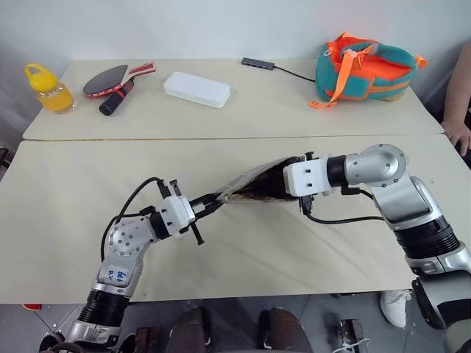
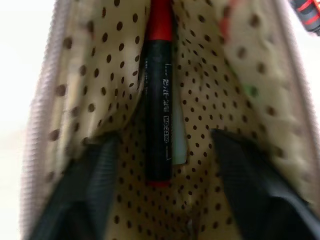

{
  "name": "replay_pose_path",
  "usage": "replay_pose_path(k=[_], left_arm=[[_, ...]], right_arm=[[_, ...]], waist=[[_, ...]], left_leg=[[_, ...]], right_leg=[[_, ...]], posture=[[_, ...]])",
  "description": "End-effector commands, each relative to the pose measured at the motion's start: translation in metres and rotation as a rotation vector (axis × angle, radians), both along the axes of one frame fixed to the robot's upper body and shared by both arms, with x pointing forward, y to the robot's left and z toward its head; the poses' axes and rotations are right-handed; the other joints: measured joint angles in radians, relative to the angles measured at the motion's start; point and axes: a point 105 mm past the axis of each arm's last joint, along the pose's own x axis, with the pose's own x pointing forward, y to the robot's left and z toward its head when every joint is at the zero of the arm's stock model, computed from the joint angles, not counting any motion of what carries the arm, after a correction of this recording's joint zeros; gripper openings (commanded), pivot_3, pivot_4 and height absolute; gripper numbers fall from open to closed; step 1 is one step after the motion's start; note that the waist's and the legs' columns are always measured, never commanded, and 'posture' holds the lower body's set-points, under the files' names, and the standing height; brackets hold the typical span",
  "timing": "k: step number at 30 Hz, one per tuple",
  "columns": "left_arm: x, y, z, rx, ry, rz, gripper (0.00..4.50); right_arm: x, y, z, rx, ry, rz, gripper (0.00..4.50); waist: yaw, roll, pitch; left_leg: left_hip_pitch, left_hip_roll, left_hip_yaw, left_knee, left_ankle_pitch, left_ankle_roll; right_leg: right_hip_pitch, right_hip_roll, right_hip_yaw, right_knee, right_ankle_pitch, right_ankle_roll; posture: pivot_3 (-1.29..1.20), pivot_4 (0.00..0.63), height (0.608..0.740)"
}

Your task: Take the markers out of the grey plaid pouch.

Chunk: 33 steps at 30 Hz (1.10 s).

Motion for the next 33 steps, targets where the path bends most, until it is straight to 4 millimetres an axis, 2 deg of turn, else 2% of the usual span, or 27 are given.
replay_pose_path(k=[1, 2, 4, 6, 10, 13, 17, 22, 25, 28, 33], left_arm=[[-0.006, -0.006, 0.012, -0.033, -0.034, -0.036, 0.0], [-0.006, -0.007, 0.012, -0.035, -0.029, -0.041, 0.0], [-0.007, -0.008, 0.012, -0.048, -0.005, -0.048, 0.0], [-0.008, -0.009, 0.012, -0.05, 0.003, -0.049, 0.0], [-0.006, -0.007, 0.011, -0.075, 0.038, -0.039, 0.0], [-0.006, -0.008, 0.012, -0.123, 0.097, -0.051, 0.0], [-0.012, -0.017, 0.014, -0.207, 0.218, -0.13, 0.0], [-0.022, -0.032, 0.016, -0.343, 0.428, -0.257, 0.0], [-0.021, -0.035, 0.001, -0.326, 0.479, -0.244, 0.0], [-0.02, -0.038, -0.01, -0.323, 0.502, -0.217, 0.0], [-0.016, -0.036, -0.021, -0.304, 0.507, -0.181, 0.0]], right_arm=[[-0.001, 0.005, 0.012, 0.019, -0.066, 0.006, 4.19], [0.0, 0.005, 0.012, 0.017, -0.069, 0.004, 4.48], [0.001, 0.006, 0.012, 0.027, -0.064, -0.002, 4.48], [0.0, 0.006, 0.012, 0.027, -0.057, 0.003, 4.11], [-0.002, 0.004, 0.017, 0.042, -0.05, 0.005, 2.77], [-0.008, 0.004, 0.028, 0.067, -0.026, 0.028, 1.67], [-0.02, 0.003, 0.041, 0.082, 0.048, 0.053, 1.67], [-0.031, -0.009, 0.035, -0.019, 0.183, 0.032, 1.67], [-0.033, -0.014, 0.024, -0.09, 0.248, -0.013, 1.67], [-0.027, -0.02, 0.002, -0.165, 0.262, -0.067, 1.67], [-0.019, -0.027, -0.02, -0.215, 0.295, -0.134, 1.67]], waist=[[0.0, 0.0, 0.0], [0.0, 0.0, 0.0], [0.001, 0.0, 0.0], [0.002, 0.0, 0.0], [0.001, 0.0, 0.0], [0.001, 0.0, 0.0], [0.002, 0.0, 0.0], [0.003, 0.0, 0.0], [0.001, 0.0, 0.0], [0.0, 0.0, 0.0], [0.003, 0.0, 0.0]], left_leg=[[0.0, 0.0, 0.0, 0.0, 0.0, 0.0], [0.0, 0.0, 0.0, 0.0, 0.0, 0.0], [0.0, 0.0, 0.0, 0.0, 0.0, 0.0], [0.0, 0.0, 0.0, 0.0, 0.0, 0.0], [0.0, 0.0, 0.0, 0.0, 0.0, 0.0], [0.0, 0.0, 0.0, 0.0, 0.0, 0.0], [0.0, 0.0, -0.001, 0.0, 0.0, 0.0], [0.0, 0.0, -0.002, 0.001, 0.0, 0.0], [0.0, 0.0, -0.002, 0.001, 0.0, 0.0], [0.0, 0.0, -0.002, 0.001, 0.0, 0.0], [0.0, 0.0, -0.002, 0.002, 0.0, 0.0]], right_leg=[[0.0, 0.0, 0.0, 0.0, 0.0, 0.0], [0.0, 0.0, 0.0, 0.0, 0.0, 0.0], [0.0, 0.0, 0.0, 0.0, 0.0, 0.0], [0.0, 0.0, 0.0, 0.0, 0.0, 0.0], [0.0, 0.0, 0.0, 0.0, 0.0, 0.0], [0.0, 0.0, 0.0, 0.0, 0.0, 0.0], [0.0, 0.0, 0.0, 0.0, 0.0, 0.0], [0.001, 0.0, 0.0, 0.0, 0.0, 0.0], [0.002, 0.0, 0.0, 0.0, 0.0, 0.0], [0.001, 0.0, 0.0, 0.0, 0.0, 0.0], [0.001, 0.0, 0.0, -0.001, 0.0, 0.0]], posture=[[0.0, 0.15, 0.74], [0.0, 0.15, 0.74], [0.0, 0.15, 0.74], [0.0, 0.15, 0.74], [0.0, 0.15, 0.74], [0.0, 0.15, 0.74], [0.0, 0.15, 0.74], [0.0, 0.15, 0.74], [0.0, 0.15, 0.74], [0.0, 0.15, 0.74], [0.0, 0.15, 0.74]])
